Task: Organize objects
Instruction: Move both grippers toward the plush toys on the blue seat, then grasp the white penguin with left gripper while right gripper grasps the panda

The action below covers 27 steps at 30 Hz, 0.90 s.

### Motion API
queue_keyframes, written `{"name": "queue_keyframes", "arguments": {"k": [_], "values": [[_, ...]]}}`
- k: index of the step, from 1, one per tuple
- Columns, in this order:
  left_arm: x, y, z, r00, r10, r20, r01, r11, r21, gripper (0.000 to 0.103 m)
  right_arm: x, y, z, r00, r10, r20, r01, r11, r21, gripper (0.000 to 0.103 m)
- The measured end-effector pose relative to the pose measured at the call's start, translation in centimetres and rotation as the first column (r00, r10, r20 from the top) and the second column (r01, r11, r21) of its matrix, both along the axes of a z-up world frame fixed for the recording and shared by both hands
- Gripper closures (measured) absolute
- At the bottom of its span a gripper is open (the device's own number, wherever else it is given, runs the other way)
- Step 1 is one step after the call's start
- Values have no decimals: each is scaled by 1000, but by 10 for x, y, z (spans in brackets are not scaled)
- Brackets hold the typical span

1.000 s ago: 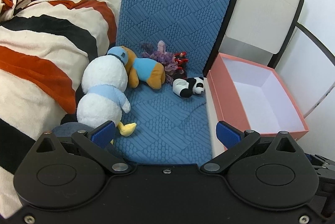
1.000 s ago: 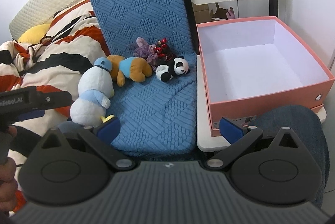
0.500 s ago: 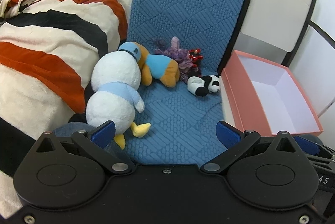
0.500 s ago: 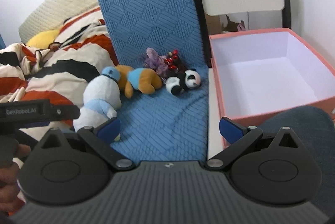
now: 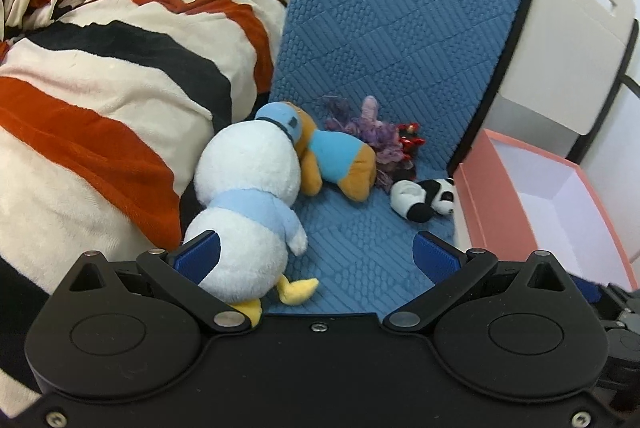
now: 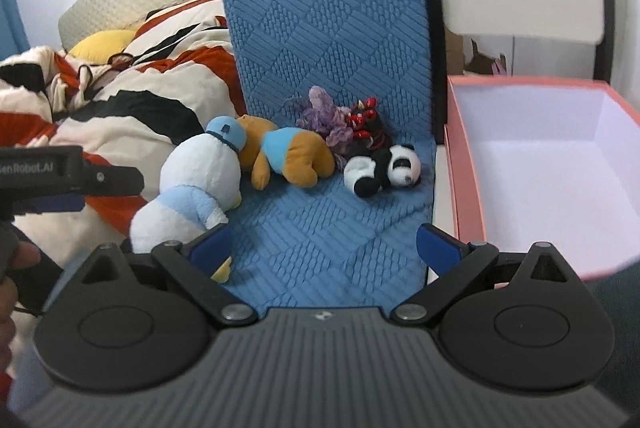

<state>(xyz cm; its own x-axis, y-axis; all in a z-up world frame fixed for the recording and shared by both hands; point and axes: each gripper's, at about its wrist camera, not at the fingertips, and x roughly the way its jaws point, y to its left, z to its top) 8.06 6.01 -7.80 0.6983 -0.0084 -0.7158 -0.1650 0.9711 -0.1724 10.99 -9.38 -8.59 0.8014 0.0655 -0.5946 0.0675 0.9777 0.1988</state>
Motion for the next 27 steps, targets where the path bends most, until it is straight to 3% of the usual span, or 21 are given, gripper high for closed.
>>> {"name": "queue_keyframes", "arguments": {"k": [6, 13, 18, 27], "values": [[23, 8, -18, 999, 18, -47, -18, 1000, 7, 0, 25, -1, -11, 998, -18, 59, 20, 999, -39, 3], [62, 19, -37, 994, 24, -110, -27, 999, -27, 0, 78, -2, -28, 1000, -13, 29, 12, 999, 37, 3], [95, 25, -55, 986, 44, -160, -42, 999, 16, 0, 110, -4, -49, 1000, 9, 28, -8, 1000, -19, 3], [136, 35, -88, 967, 84, -240, -64, 994, 91, 0, 149, -10, -85, 993, 17, -116, -30, 993, -112, 3]]}}
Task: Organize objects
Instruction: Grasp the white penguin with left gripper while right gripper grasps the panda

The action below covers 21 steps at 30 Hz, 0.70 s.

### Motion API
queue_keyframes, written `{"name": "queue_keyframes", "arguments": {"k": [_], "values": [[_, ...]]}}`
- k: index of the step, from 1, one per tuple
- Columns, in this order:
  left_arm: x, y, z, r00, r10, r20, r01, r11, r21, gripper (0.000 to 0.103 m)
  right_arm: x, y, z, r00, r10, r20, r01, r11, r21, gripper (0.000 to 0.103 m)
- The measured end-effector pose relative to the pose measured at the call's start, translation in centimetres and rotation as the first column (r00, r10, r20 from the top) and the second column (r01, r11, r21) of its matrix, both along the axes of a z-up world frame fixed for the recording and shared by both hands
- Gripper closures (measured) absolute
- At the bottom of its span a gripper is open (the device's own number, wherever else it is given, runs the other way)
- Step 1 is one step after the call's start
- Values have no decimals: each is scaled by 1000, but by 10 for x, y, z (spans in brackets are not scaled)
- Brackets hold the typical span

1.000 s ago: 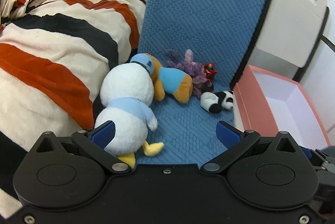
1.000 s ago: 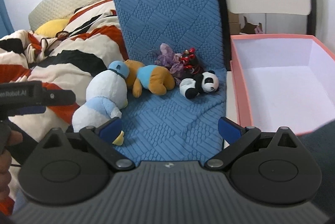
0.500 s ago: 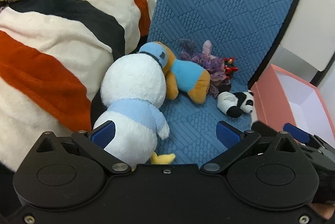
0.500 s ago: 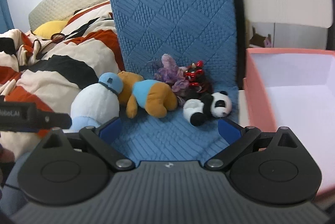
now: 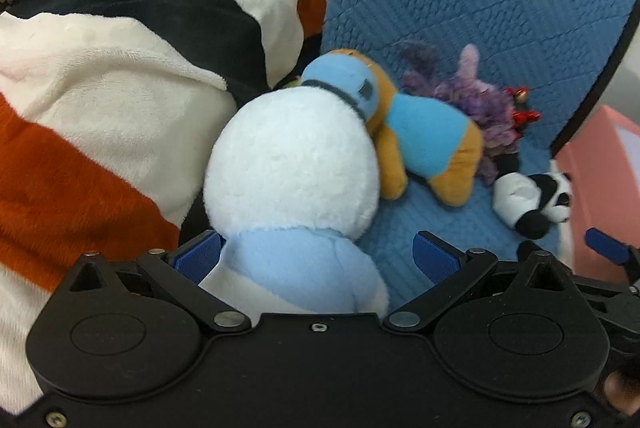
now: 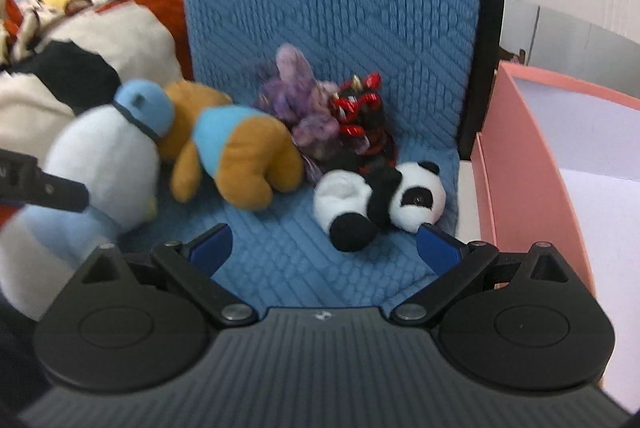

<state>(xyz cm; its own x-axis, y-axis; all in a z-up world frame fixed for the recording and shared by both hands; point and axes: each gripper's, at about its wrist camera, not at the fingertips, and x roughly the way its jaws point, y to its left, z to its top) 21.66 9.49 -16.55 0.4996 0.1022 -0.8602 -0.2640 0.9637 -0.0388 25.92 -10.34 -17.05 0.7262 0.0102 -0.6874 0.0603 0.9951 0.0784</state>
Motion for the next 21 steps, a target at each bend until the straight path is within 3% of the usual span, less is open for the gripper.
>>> {"name": "queue_keyframes", "arguments": {"k": [5, 6, 7, 8, 12, 16, 19, 21], "values": [[12, 2, -17, 998, 9, -64, -7, 1000, 29, 0, 18, 8, -16, 1000, 10, -29, -12, 999, -47, 6], [13, 3, -19, 997, 11, -73, -9, 1000, 30, 0, 22, 10, -20, 999, 13, -33, -15, 998, -59, 10], [15, 4, -22, 996, 13, -83, -10, 1000, 28, 0, 25, 12, -22, 999, 14, -36, -16, 997, -75, 23], [17, 6, -25, 996, 10, -92, -8, 1000, 25, 0, 29, 14, -25, 999, 14, -43, -18, 995, -94, 29], [25, 9, -36, 989, -27, -144, 29, 1000, 9, 1, 45, 12, -35, 996, 25, -86, -32, 997, -75, 32], [30, 16, -41, 986, -23, -167, 22, 1000, -7, 2, 51, 13, -36, 996, 8, -85, -15, 996, -92, 47], [33, 19, -45, 981, -22, -191, 20, 1000, -14, 2, 52, 10, -30, 997, 0, -76, -6, 997, -76, 71], [35, 22, -47, 980, -18, -200, 15, 1000, -17, 2, 53, 4, -26, 997, -16, -73, 13, 999, -43, 71]]}}
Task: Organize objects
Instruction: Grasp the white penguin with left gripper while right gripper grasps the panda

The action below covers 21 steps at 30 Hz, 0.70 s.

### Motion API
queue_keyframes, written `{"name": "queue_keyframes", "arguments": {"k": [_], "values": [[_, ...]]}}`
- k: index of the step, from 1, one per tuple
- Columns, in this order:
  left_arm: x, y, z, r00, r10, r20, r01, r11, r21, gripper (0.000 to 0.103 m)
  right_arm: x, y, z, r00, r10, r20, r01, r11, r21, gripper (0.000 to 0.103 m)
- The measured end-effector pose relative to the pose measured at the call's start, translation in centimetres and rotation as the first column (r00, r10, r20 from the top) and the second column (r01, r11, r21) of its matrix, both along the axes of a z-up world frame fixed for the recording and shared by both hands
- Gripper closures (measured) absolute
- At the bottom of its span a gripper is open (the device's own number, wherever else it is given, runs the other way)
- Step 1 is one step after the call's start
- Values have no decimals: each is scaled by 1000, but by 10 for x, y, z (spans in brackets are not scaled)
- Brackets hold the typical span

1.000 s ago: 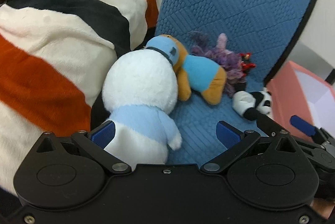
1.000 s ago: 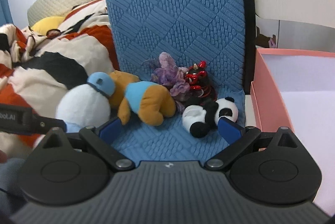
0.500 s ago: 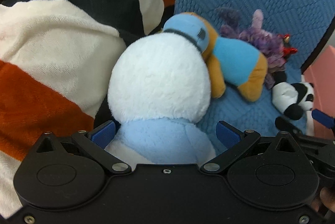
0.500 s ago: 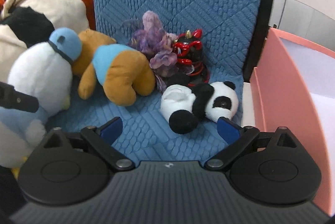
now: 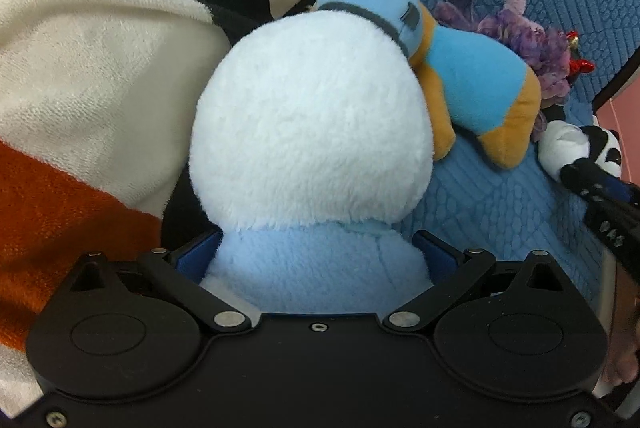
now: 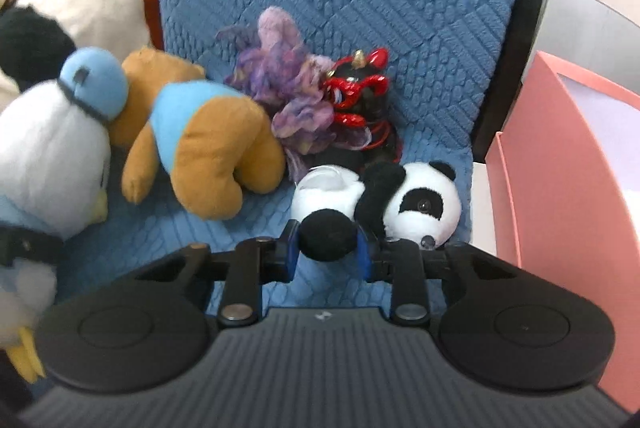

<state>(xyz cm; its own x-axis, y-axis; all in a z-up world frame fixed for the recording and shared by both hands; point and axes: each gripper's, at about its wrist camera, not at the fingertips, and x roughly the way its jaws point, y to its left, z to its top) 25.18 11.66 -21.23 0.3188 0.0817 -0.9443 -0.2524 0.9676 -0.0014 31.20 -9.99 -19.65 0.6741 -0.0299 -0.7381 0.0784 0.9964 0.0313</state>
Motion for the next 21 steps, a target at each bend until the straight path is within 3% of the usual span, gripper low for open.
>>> {"name": "queue_keyframes", "arguments": {"k": [6, 11, 21], "values": [[2, -7, -1, 1000, -9, 23, 8, 999, 42, 12, -6, -4, 9, 1000, -7, 19, 7, 999, 37, 73], [-2, -12, 7, 998, -23, 57, 19, 998, 60, 21, -22, 3, 26, 995, 57, 80, -54, 998, -33, 74], [-39, -28, 24, 983, 70, 168, -41, 984, -171, 26, -63, 8, 45, 990, 99, 99, -102, 995, 21, 74]]}}
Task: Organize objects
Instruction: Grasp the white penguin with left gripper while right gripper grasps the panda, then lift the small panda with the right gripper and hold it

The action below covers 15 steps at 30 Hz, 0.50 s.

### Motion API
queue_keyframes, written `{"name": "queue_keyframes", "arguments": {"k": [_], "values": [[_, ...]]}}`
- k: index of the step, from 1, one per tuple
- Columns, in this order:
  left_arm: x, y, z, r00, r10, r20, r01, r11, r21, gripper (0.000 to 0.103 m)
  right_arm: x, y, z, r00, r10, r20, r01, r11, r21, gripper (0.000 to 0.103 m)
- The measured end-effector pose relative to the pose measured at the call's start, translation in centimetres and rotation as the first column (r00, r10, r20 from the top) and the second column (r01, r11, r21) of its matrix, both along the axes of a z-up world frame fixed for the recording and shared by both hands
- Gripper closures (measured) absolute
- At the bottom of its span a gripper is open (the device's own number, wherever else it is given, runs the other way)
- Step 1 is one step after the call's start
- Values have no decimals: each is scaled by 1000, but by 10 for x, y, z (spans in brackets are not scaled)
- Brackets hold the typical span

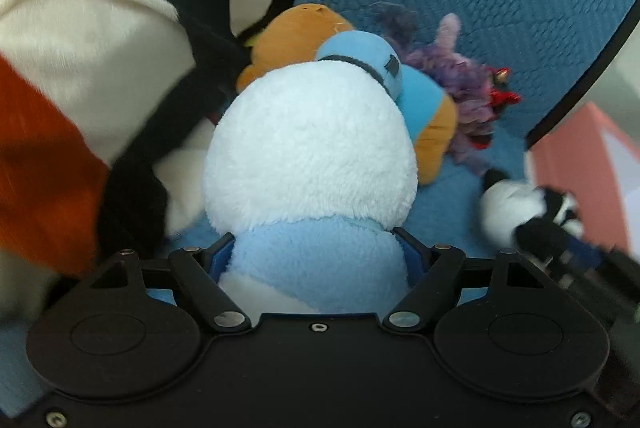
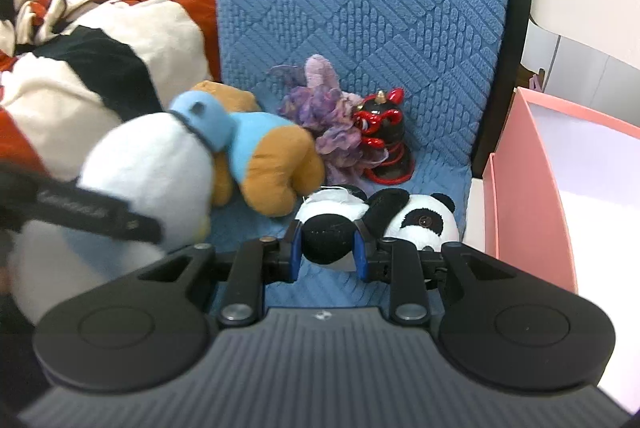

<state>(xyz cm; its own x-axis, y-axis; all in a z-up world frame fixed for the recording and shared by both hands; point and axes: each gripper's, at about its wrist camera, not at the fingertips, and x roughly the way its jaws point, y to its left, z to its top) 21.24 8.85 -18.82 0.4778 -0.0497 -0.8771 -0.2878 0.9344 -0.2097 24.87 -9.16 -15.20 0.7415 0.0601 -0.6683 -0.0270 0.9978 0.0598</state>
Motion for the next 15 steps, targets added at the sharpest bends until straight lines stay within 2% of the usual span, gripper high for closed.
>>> {"name": "queue_keyframes", "arguments": {"k": [2, 6, 9, 15], "values": [[-3, -5, -1, 1000, -8, 13, 8, 1000, -16, 26, -8, 4, 1, 1000, 9, -6, -9, 1000, -2, 74], [-10, -13, -2, 999, -35, 25, 34, 999, 21, 26, -24, 14, -2, 999, 32, -34, -32, 999, -6, 74], [-15, -10, -5, 999, -40, 33, 40, 999, 16, 24, -31, 22, -8, 996, 50, -72, -51, 999, -15, 73], [-12, -8, -7, 997, -59, 39, 59, 998, -2, 16, -39, 20, -9, 989, -33, -146, 42, 997, 61, 69]]}}
